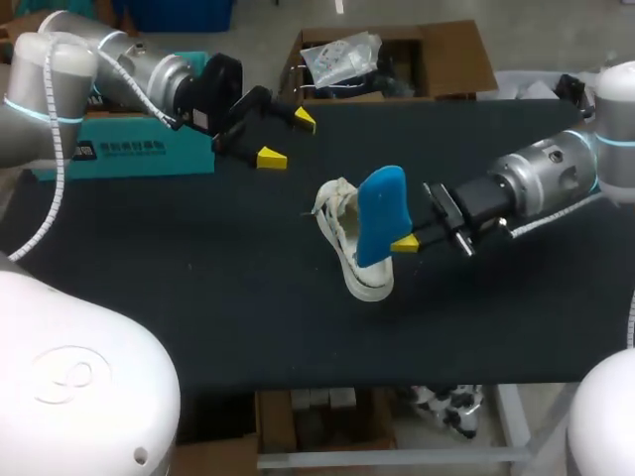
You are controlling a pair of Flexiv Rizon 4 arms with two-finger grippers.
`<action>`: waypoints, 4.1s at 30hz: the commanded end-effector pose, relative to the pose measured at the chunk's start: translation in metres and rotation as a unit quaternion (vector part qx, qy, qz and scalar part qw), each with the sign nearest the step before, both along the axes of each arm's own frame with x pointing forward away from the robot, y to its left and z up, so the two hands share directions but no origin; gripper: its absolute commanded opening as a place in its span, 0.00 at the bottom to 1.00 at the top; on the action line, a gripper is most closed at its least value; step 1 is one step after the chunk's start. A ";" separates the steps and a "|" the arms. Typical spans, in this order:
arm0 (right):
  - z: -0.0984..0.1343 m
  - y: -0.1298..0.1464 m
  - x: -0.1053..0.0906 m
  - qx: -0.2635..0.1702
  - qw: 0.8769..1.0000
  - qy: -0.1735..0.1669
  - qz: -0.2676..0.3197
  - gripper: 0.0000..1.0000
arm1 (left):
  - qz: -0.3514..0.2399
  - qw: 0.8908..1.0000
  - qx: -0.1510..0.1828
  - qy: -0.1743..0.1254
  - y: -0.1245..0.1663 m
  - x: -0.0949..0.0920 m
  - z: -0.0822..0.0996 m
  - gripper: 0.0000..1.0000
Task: Open the shoe tongue, take the insole out of the shoe, put the insole back into the shoe, and pack the shoe into the shoebox
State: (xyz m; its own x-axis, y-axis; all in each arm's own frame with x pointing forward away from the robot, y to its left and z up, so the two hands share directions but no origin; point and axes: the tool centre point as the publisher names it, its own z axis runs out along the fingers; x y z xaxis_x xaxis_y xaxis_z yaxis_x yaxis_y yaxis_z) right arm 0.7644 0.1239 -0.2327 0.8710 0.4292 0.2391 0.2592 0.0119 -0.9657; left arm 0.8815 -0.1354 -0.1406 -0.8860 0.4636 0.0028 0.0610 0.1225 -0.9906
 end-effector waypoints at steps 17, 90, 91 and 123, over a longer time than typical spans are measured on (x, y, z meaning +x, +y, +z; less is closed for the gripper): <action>-0.006 -0.001 -0.040 0.004 0.996 -0.005 0.093 0.00 | -0.247 0.967 0.045 -0.032 -0.002 0.026 -0.025 1.00; -0.006 -0.003 -0.017 0.026 0.999 -0.024 -0.024 0.00 | -0.090 0.992 0.037 -0.079 0.018 -0.055 -0.045 1.00; -0.006 -0.004 -0.015 0.027 0.999 -0.025 -0.025 0.00 | -0.070 0.993 0.037 -0.088 0.018 -0.058 -0.047 1.00; -0.034 0.018 0.021 0.039 0.988 -0.059 -0.136 0.00 | 0.123 0.980 0.055 -0.149 0.002 -0.098 -0.064 1.00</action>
State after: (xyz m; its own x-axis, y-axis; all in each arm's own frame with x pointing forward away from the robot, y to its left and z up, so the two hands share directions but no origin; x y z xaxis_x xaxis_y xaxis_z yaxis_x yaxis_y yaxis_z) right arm 0.7873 0.1374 -0.2576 0.9145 0.1715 0.3664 0.3742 -0.0142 -0.9272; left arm 0.7934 -0.1281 -0.2051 -0.8265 0.5552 -0.0929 0.2794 0.2613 -0.9239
